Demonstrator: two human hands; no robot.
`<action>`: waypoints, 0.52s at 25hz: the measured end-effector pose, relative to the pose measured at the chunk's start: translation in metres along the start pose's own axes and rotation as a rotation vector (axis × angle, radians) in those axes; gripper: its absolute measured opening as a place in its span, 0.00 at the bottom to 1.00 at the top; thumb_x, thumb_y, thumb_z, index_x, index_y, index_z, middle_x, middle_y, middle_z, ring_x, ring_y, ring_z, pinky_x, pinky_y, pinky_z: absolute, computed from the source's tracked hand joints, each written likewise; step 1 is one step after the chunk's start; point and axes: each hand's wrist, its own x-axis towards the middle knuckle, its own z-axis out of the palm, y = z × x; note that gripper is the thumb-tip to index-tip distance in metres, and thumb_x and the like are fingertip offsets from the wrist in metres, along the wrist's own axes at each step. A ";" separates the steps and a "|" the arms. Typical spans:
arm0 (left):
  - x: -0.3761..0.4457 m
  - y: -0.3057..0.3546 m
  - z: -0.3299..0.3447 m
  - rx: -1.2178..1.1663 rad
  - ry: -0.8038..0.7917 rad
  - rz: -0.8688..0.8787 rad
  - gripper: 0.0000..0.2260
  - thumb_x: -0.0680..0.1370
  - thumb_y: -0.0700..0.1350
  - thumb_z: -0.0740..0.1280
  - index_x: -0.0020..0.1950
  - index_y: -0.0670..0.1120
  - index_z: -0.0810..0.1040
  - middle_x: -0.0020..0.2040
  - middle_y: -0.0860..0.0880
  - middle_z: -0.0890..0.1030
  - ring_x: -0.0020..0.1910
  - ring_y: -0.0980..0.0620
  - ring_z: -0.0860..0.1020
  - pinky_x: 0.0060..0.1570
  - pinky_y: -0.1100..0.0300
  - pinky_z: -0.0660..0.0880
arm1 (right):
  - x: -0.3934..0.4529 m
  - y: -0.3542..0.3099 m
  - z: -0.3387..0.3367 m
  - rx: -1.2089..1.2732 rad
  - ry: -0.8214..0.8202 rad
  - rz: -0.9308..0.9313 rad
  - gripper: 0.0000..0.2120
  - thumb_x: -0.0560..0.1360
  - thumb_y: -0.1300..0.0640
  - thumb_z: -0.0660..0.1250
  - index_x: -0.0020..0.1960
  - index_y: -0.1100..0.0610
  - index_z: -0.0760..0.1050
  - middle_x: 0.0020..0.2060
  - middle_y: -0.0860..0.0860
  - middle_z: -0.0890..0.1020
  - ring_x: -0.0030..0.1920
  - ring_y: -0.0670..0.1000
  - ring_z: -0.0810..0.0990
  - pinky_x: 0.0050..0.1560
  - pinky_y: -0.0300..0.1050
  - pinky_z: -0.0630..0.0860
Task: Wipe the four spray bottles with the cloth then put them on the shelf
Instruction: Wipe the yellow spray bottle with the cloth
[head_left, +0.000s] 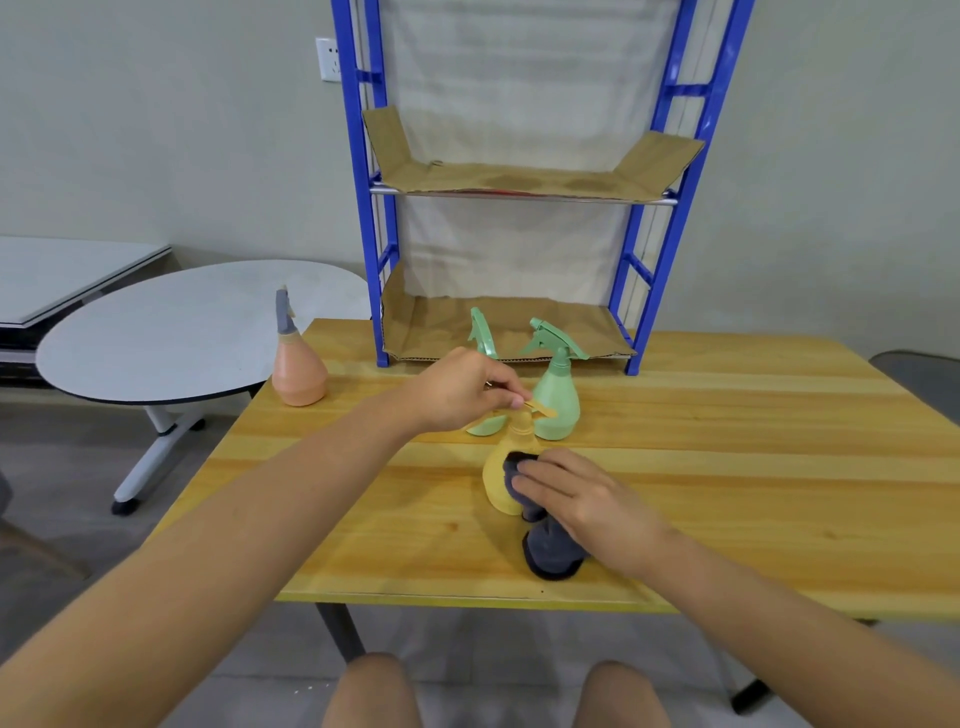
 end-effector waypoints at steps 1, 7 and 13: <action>0.000 0.000 0.000 0.003 -0.003 -0.003 0.09 0.80 0.48 0.71 0.58 0.50 0.86 0.56 0.55 0.86 0.55 0.60 0.81 0.58 0.63 0.76 | -0.005 -0.005 0.003 -0.010 -0.067 -0.057 0.14 0.81 0.61 0.57 0.64 0.60 0.75 0.60 0.51 0.77 0.62 0.51 0.70 0.65 0.43 0.71; 0.001 -0.001 -0.001 0.018 -0.001 -0.009 0.09 0.79 0.48 0.71 0.58 0.51 0.86 0.56 0.55 0.86 0.54 0.61 0.81 0.57 0.65 0.75 | 0.002 0.009 -0.008 0.031 0.035 -0.015 0.14 0.82 0.61 0.58 0.66 0.61 0.74 0.63 0.52 0.75 0.67 0.50 0.69 0.70 0.39 0.65; 0.000 0.001 0.001 0.039 0.019 -0.024 0.09 0.79 0.49 0.71 0.58 0.53 0.86 0.55 0.57 0.86 0.46 0.71 0.76 0.46 0.76 0.68 | -0.028 -0.004 -0.001 -0.068 -0.040 -0.097 0.13 0.80 0.62 0.58 0.62 0.60 0.77 0.57 0.53 0.79 0.59 0.55 0.76 0.63 0.47 0.73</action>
